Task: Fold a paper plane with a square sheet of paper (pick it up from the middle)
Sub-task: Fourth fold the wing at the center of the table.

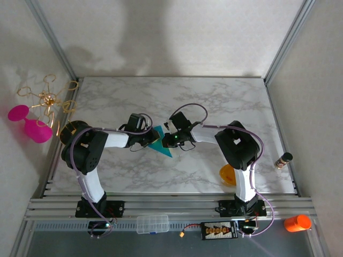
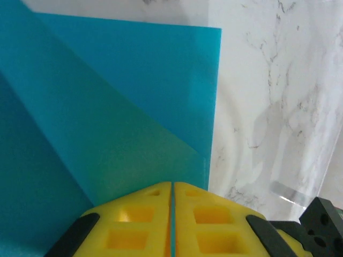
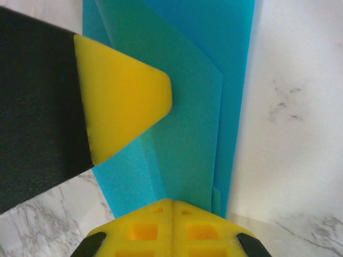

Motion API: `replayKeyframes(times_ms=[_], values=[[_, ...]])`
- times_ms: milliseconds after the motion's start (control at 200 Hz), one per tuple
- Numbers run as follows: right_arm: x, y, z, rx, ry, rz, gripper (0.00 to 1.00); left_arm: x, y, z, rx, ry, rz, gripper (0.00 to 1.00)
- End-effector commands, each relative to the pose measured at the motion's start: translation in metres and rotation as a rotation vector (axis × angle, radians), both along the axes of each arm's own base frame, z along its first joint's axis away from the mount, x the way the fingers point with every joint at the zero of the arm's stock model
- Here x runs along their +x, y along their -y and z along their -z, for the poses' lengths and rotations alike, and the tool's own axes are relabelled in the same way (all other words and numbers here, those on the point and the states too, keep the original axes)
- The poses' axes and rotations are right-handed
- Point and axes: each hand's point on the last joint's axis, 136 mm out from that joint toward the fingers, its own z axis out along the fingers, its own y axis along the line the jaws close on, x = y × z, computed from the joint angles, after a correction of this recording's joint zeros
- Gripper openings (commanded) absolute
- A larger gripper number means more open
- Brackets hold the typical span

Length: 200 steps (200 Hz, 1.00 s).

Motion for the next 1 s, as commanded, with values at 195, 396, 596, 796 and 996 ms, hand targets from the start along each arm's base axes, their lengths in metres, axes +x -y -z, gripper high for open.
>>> replayKeyframes(times_ms=[195,396,596,796,996], values=[[0.000,-0.017,-0.027,0.068,0.046,-0.050,0.06,-0.011,-0.020,0.038,0.160,-0.114,-0.045,0.10],[-0.004,-0.012,-0.001,0.019,-0.005,-0.030,0.05,-0.016,-0.025,0.047,0.196,-0.147,-0.047,0.10],[-0.021,0.003,0.011,-0.026,-0.047,-0.035,0.05,-0.019,-0.033,0.055,0.244,-0.176,-0.064,0.09],[-0.041,0.021,0.014,-0.059,-0.085,-0.044,0.05,-0.022,-0.038,0.063,0.274,-0.206,-0.079,0.09],[-0.056,0.035,0.014,-0.081,-0.106,-0.041,0.05,-0.022,-0.038,0.063,0.274,-0.207,-0.080,0.09]])
